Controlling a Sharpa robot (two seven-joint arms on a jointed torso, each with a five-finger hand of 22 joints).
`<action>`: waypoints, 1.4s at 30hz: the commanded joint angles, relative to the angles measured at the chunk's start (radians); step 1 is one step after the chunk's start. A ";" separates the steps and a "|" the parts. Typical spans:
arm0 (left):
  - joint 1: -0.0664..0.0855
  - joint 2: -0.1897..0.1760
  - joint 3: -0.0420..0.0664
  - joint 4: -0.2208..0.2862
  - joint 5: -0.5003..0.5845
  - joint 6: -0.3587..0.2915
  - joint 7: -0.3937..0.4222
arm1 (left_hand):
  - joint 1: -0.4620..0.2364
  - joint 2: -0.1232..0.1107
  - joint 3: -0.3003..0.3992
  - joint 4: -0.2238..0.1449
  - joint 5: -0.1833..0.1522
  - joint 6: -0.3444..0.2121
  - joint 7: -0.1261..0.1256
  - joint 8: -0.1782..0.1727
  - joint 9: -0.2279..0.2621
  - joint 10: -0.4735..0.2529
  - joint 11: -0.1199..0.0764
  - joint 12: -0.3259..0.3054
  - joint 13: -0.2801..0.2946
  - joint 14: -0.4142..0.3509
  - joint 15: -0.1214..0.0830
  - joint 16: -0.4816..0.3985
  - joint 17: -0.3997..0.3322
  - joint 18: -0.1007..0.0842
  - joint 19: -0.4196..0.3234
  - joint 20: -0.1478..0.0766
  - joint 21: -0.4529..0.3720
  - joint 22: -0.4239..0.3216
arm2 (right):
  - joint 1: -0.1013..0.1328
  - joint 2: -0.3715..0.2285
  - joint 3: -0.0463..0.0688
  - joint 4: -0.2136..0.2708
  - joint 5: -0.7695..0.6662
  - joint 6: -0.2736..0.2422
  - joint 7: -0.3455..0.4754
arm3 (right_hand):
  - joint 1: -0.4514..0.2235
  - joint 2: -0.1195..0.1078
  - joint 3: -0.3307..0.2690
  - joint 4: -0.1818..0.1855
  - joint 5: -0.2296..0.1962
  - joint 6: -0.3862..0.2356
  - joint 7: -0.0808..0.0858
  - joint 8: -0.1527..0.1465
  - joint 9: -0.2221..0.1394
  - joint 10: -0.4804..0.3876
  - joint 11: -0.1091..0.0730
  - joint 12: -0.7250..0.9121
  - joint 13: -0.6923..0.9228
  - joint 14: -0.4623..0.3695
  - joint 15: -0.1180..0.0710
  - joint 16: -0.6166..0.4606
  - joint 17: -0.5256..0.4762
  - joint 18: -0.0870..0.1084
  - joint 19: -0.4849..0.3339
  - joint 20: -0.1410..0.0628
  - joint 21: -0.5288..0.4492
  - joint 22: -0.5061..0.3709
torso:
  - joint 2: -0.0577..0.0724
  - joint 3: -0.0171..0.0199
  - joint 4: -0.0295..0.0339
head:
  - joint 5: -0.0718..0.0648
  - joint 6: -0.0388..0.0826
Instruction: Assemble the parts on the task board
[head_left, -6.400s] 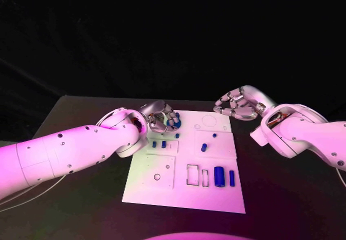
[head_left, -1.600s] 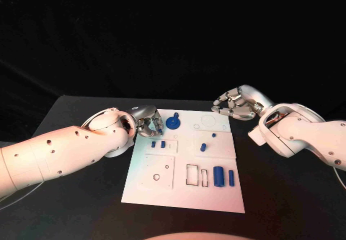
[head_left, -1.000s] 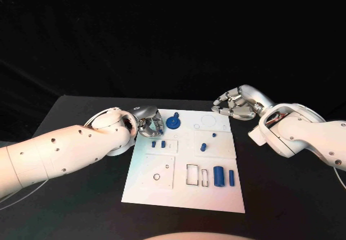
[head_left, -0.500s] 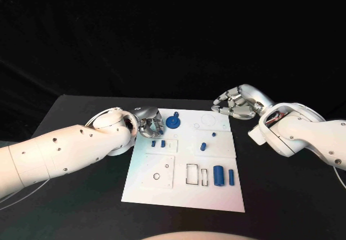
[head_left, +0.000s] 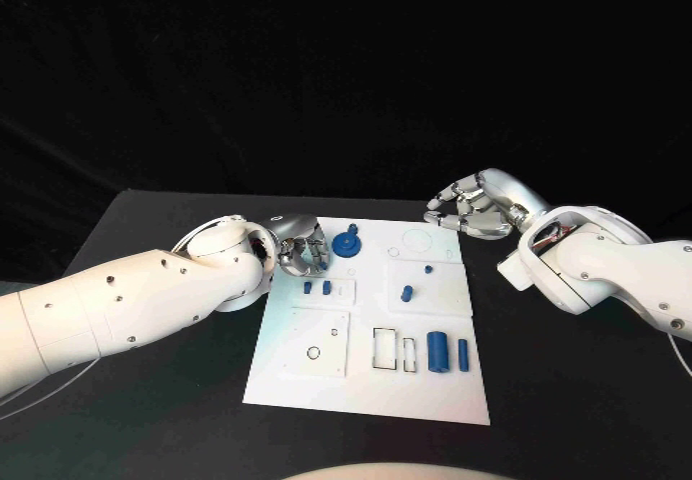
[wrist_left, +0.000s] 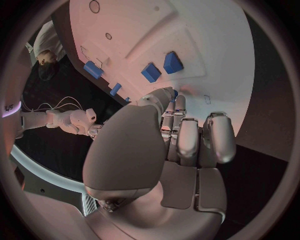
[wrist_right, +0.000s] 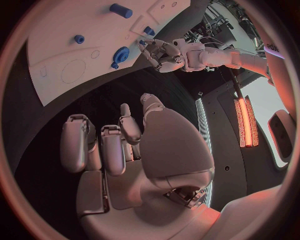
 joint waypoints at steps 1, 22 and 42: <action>-0.002 0.003 -0.001 -0.001 0.002 0.023 -0.008 | -0.015 -0.002 0.009 0.000 -0.004 0.003 0.001 -0.002 -0.001 0.004 0.002 -0.010 -0.001 0.008 0.000 0.001 0.002 -0.016 0.004 -0.001 0.003 0.095 | -0.001 0.000 0.000 0.002 -0.007 0.000 0.007 | -0.004 0.004 -0.003 -0.003 0.006 -0.002 -0.001 0.005 0.001 -0.004 -0.001 -0.001 0.002 0.070 -0.007 -0.004 0.110 0.012 -0.005 -0.001 -0.006 0.111 | 0.000 -0.0001 0.0000 | 0.000 0.001; -0.003 0.003 -0.002 -0.011 0.005 0.032 -0.022 | -0.041 -0.022 0.022 0.004 -0.006 -0.104 0.024 -0.028 -0.051 -0.001 0.019 -0.047 -0.005 0.000 0.015 -0.005 -0.021 -0.013 -0.005 0.011 -0.011 0.088 | -0.001 -0.001 0.000 0.000 -0.007 0.001 0.006 | -0.004 0.004 -0.003 -0.003 0.006 -0.002 -0.001 0.005 0.001 -0.004 -0.001 -0.001 0.002 0.070 -0.007 -0.004 0.110 0.012 -0.005 -0.001 -0.006 0.111 | 0.000 -0.0001 0.0002 | -0.002 0.001; 0.001 -0.079 0.006 -0.021 0.293 -0.199 0.059 | -0.034 -0.020 0.036 -0.009 -0.005 -0.067 0.020 -0.006 -0.065 -0.003 0.020 -0.051 -0.003 -0.099 0.013 -0.141 -0.243 0.023 -0.105 0.012 -0.146 -0.013 | -0.021 0.013 -0.002 -0.018 -0.420 0.244 -0.143 | 0.199 -0.051 0.173 -0.048 -0.105 0.060 0.009 -0.054 -0.032 -0.229 0.014 -0.902 -0.833 0.035 0.005 -0.191 -0.109 0.035 -0.047 0.002 -0.147 0.043 | -0.002 0.0003 -0.0009 | -0.039 0.023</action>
